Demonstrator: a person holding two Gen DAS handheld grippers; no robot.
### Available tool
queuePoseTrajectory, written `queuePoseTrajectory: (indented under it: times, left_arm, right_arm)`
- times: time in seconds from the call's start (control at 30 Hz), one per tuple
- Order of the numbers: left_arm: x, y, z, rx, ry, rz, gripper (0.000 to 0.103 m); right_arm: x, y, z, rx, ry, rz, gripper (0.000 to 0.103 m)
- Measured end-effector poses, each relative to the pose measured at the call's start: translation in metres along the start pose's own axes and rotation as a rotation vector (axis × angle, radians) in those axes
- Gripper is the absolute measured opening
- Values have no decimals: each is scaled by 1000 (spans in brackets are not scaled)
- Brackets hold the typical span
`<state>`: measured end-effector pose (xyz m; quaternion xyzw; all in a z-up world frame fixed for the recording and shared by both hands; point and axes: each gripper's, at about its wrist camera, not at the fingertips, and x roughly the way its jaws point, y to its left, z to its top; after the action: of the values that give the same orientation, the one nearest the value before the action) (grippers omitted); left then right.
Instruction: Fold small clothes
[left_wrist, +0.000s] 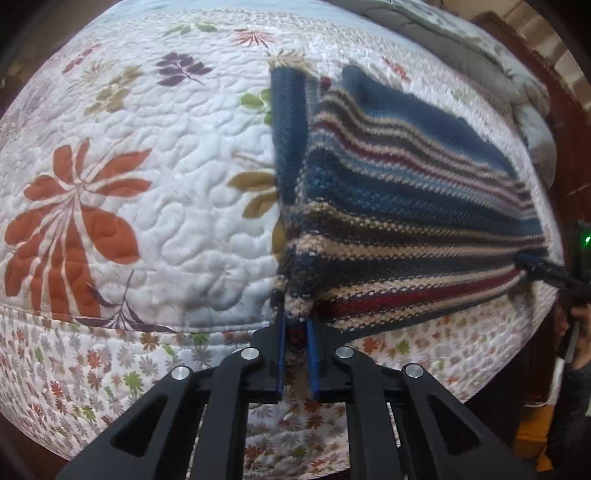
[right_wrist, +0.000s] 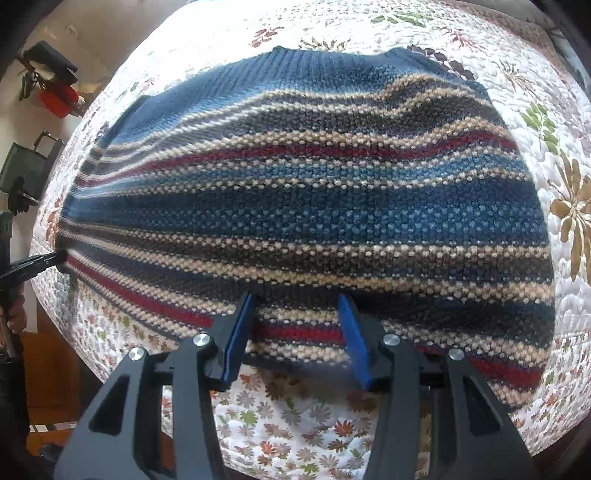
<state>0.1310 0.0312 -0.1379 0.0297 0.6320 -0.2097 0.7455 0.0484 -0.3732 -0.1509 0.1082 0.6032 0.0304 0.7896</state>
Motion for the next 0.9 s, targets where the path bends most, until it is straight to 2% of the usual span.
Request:
queuePoseTrajectory:
  times: [0.1, 0.2, 0.23, 0.27, 0.37, 0.43, 0.53, 0.6, 0.7, 0.77, 0.9]
  left_arm:
    - [7, -12, 3, 39, 7, 51, 12]
    - [-8, -16, 9, 13, -12, 54, 24]
    - [-17, -16, 10, 3, -31, 77, 32]
    - [-30, -16, 11, 1, -69, 105, 35]
    - [-57, -28, 17, 3, -153, 113, 37]
    - [-62, -44, 25, 12, -169, 103, 40]
    - [-51, -78, 37, 64, -185, 87, 42]
    - [-29, -96, 50, 76, -174, 98, 42]
    - [11, -103, 61, 92, -132, 154, 42]
    - [37, -98, 63, 79, -88, 162, 46]
    - [38, -96, 64, 88, -80, 156, 46]
  right_arm:
    - [5, 4, 1, -21, 4, -21, 50]
    - [1, 4, 1, -14, -4, -5, 50]
    - [-3, 4, 0, -10, -8, 0, 50]
    - [-9, 2, -2, -7, -20, 5, 50]
    - [-27, -2, -4, -11, -57, -24, 50]
    - [-38, -7, 1, -5, -72, -37, 50]
    - [-48, -7, 12, -13, -98, -56, 50]
    - [-47, -9, 19, -18, -102, -74, 52]
    - [-33, -20, 25, 16, -72, -55, 52]
    - [-18, -31, 24, 30, -30, -72, 52]
    - [-11, -43, 17, 42, -24, -20, 53]
